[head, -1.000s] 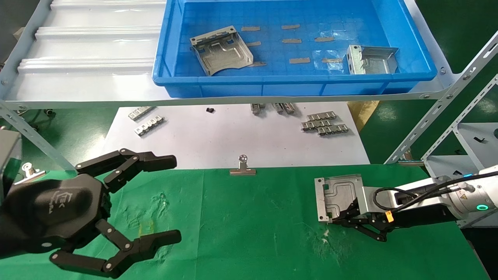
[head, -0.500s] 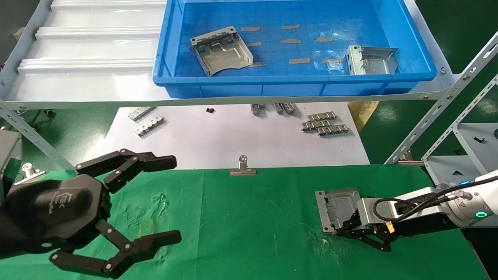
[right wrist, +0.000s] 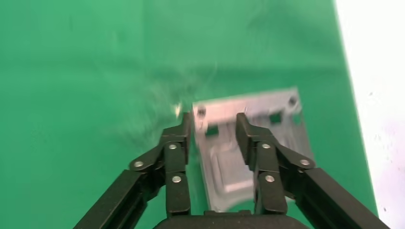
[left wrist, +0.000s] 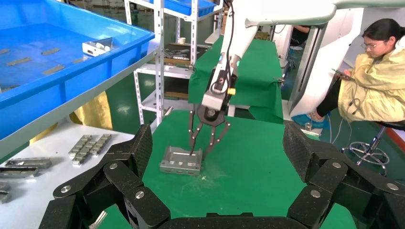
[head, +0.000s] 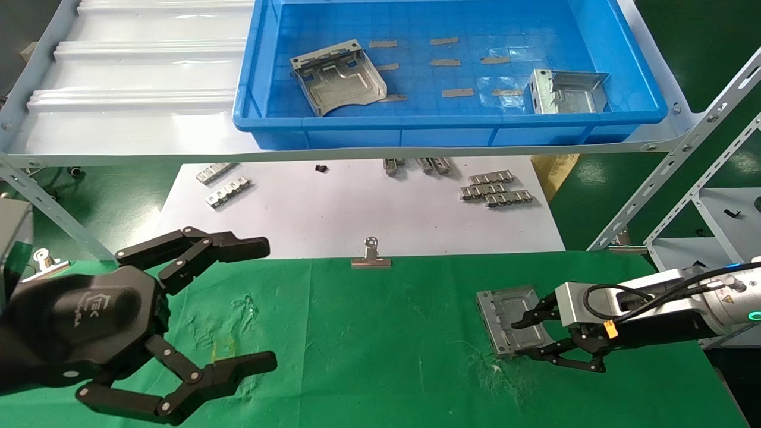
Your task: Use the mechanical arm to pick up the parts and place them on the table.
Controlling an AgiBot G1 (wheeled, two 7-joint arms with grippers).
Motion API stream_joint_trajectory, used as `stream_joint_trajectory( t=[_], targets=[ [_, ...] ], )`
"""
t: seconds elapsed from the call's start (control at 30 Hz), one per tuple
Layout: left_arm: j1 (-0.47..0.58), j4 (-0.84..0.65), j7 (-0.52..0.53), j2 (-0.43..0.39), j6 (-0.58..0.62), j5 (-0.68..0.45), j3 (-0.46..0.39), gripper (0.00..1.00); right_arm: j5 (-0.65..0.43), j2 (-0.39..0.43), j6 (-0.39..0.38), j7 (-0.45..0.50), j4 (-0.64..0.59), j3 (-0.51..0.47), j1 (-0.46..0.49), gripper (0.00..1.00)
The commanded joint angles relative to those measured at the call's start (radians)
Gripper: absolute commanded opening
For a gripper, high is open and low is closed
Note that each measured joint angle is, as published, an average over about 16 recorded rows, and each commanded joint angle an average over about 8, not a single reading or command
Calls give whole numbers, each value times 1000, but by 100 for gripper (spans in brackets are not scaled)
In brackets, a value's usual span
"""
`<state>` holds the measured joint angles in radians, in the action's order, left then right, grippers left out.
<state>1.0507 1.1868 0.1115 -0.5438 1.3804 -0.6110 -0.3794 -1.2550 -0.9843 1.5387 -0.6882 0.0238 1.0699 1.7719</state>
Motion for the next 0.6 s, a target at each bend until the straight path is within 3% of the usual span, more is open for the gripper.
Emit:
stream_joint_trajectory(
  t=[0.03,0.3,0.6],
  targets=[
    [0,0,0,0,0,0,0,100,19,7,34,12,-10,-13,8,100],
    [0,0,0,0,0,0,0,100,109,31,53,87,-24,-74,0,100],
    [0,0,0,0,0,0,0,100,114,33,54,87,-24,-78,-3,100]
  ],
)
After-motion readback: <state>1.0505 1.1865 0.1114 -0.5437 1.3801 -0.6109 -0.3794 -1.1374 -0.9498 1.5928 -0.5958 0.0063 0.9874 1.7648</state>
